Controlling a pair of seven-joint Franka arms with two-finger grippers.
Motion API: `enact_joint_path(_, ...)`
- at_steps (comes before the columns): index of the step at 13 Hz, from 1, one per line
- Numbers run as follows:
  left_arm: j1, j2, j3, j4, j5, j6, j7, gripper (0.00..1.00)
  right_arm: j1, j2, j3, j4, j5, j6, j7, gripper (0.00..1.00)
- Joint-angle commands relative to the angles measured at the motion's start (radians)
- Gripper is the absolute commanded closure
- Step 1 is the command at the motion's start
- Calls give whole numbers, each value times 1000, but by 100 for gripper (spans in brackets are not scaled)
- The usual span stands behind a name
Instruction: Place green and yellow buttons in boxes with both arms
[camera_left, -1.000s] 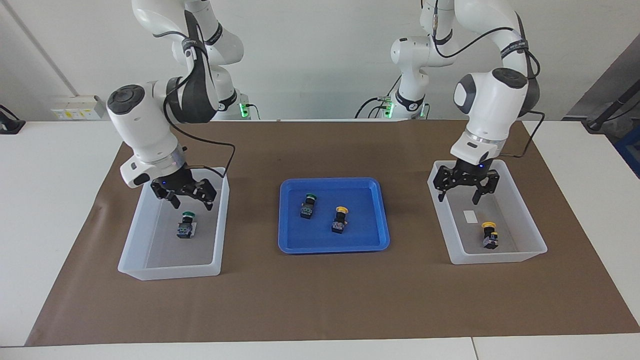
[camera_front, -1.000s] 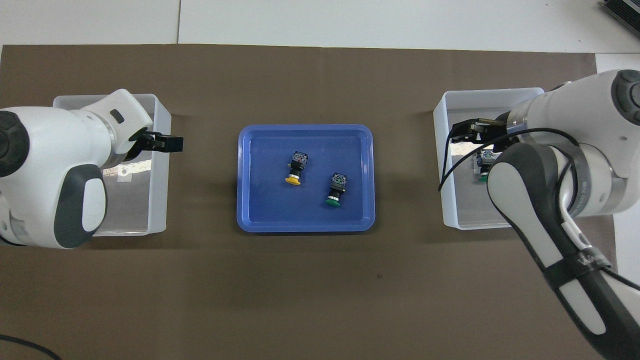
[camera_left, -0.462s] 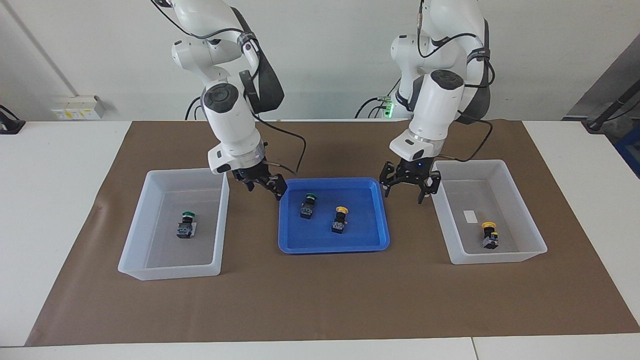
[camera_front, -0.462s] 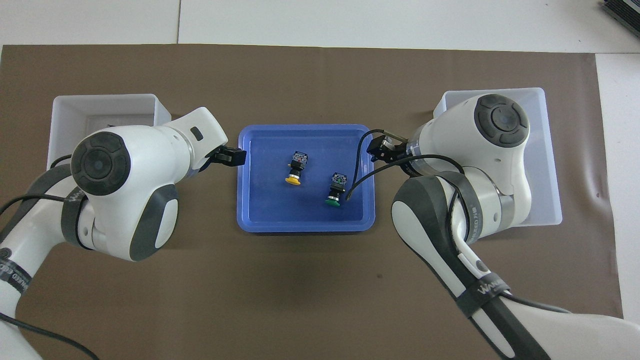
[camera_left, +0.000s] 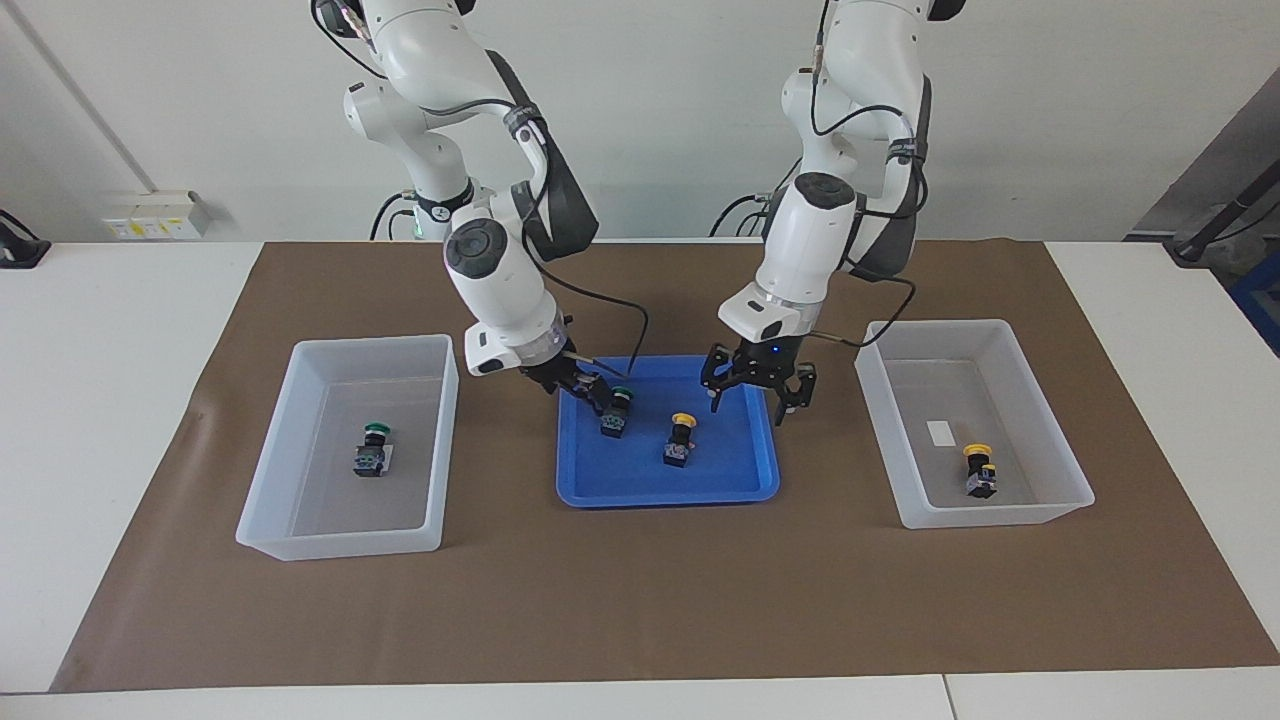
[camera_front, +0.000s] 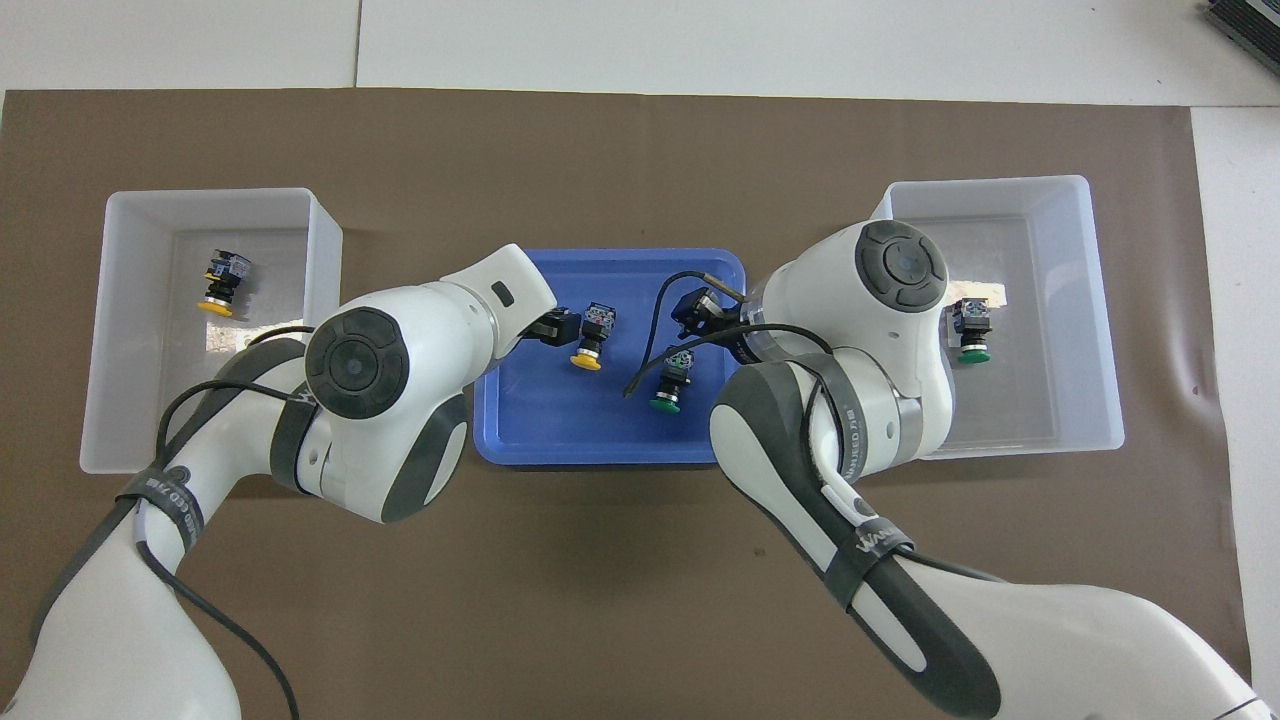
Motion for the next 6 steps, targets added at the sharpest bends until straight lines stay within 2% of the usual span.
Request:
enact_joint_path(1, -45, 61, 17, 7, -3, 73, -29, 0, 17, 34, 1, -3, 23, 46, 28, 0)
enact_joint_path(3, -71, 122, 17, 8, -3, 190, -131, 0, 15, 48, 1, -1, 28, 46, 23, 0)
enact_joint_path(5, -77, 145, 17, 7, -3, 216, -149, 0, 15, 67, 2, -1, 40, 54, 29, 0)
enact_joint_path(6, -77, 148, 17, 7, -3, 217, -150, 0, 15, 73, 1, -1, 90, 58, 29, 1)
